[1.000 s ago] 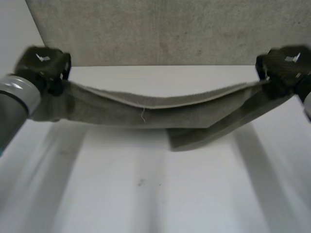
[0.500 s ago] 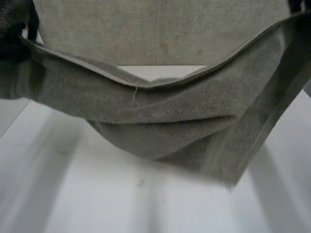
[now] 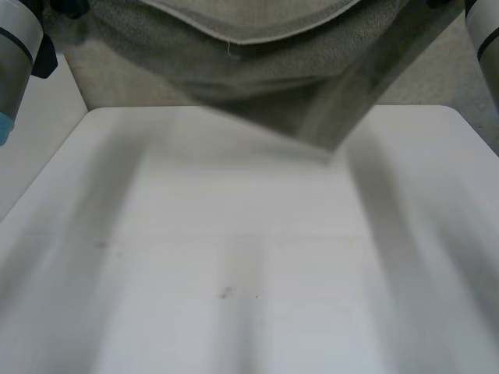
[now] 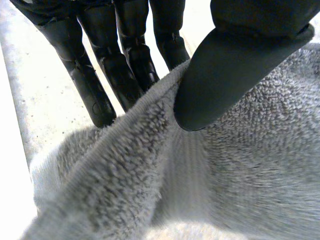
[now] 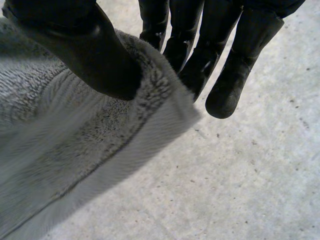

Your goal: Fold the towel.

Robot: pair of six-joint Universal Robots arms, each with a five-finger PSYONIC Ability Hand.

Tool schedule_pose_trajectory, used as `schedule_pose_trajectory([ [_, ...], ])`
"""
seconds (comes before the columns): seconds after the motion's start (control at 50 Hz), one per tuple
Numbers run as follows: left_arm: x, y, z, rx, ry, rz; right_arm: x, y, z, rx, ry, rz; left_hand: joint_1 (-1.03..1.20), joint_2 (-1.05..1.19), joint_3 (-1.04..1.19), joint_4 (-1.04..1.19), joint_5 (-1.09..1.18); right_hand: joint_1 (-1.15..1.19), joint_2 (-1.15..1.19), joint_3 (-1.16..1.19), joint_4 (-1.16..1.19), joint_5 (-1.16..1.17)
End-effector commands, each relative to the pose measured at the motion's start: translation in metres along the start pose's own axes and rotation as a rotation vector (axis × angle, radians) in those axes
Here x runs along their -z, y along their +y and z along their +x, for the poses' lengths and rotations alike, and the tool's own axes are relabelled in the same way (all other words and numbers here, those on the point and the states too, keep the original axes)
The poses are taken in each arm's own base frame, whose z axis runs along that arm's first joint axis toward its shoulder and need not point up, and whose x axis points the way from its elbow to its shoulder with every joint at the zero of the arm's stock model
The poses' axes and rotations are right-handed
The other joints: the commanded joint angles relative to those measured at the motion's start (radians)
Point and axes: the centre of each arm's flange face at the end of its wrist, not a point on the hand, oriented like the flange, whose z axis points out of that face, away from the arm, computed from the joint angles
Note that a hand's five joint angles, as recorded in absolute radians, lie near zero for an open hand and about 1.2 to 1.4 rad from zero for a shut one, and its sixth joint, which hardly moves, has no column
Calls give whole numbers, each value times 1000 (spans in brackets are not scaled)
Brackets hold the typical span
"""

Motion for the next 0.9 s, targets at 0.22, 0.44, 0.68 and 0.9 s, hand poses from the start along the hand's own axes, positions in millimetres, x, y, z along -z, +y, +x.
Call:
schedule_pose_trajectory([
  [0.22,97,191,0,-6,25,-485,122,149,-81,-74,-365,-546,210,178,181,177,201,48,62,57,56,45],
  [0.44,152,244,0,-220,99,-617,162,182,-92,-69,-424,-695,-227,-259,-256,-260,-236,48,62,57,56,45],
  [0.68,156,204,5,-278,113,-533,173,167,-87,-74,-420,-682,-427,-459,-456,-459,-435,48,62,57,56,45],
  [0.9,174,202,21,-271,164,-550,181,176,-80,-80,-406,-712,-424,-456,-453,-457,-432,48,62,57,56,45],
])
